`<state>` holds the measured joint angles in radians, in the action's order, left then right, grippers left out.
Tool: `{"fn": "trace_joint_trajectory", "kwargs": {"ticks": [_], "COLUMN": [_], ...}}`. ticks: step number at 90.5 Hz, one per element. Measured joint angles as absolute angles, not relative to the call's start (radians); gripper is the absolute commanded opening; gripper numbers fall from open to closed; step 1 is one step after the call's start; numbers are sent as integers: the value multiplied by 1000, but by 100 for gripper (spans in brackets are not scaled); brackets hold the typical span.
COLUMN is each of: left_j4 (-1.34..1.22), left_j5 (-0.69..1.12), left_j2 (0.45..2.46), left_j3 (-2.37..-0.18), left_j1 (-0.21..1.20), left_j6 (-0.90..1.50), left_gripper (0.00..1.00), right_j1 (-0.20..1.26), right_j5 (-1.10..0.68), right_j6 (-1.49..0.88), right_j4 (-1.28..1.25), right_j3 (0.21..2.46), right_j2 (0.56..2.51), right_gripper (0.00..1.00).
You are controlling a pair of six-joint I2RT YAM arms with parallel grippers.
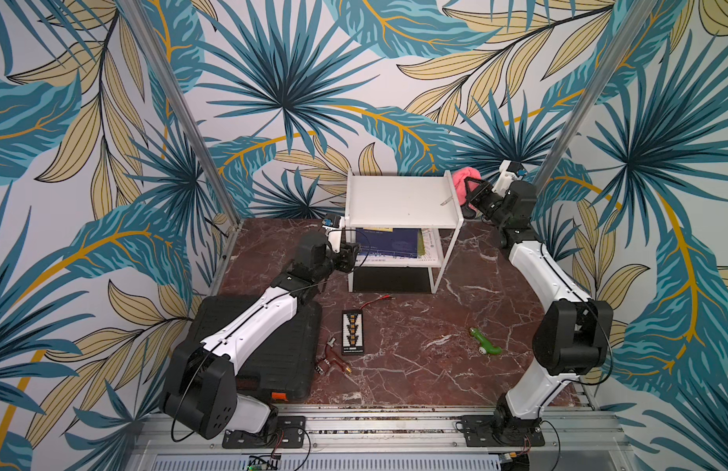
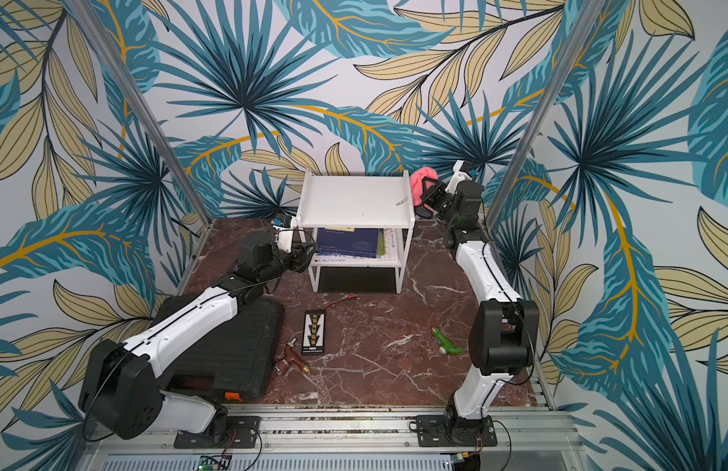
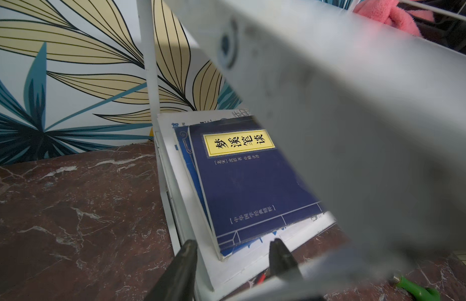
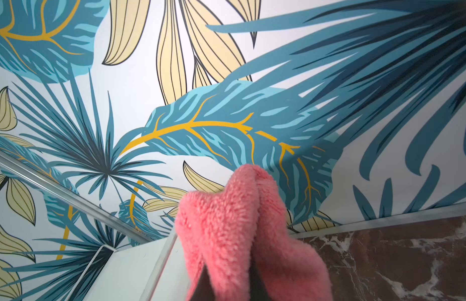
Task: Wipe the bookshelf clean with a cloth
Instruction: Wipe the dust from the shelf.
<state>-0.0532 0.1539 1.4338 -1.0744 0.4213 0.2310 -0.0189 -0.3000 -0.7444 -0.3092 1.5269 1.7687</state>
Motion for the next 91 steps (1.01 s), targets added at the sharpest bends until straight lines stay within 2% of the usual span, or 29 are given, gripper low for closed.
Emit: {"fn": "trace_joint_trajectory", "kwargs": {"ticks": [17,40,52,71,81,91], "left_j4": [-47,-47,-47,-19,-10,-10], "left_j5": [169,169,170,169,172,187], "left_j2": [1442,1442,1442,1438,1425,1399], "left_j3": [-1085,-1085,-1085,-1095,-1092,-1087], "left_j1": [416,416,416,416,416,418], "left_j6": [243,249,251,252,256,261], "left_gripper": [46,46,46,46,46,46], "right_j1": [-19,-10,-4,-39,-54,-54], "right_j5": [-284,-326,-353,-333,-247,-253], "right_j6": [-737,-736,-693,-529,-423,-350], "right_j4": [-328,-317,-378,-289,-206,-209], "right_j3": [1269,1412,1284,842,758,718], "right_j2": [1786,1843,1778,1495,1259,1013], "right_gripper": [0,0,0,0,0,0]}}
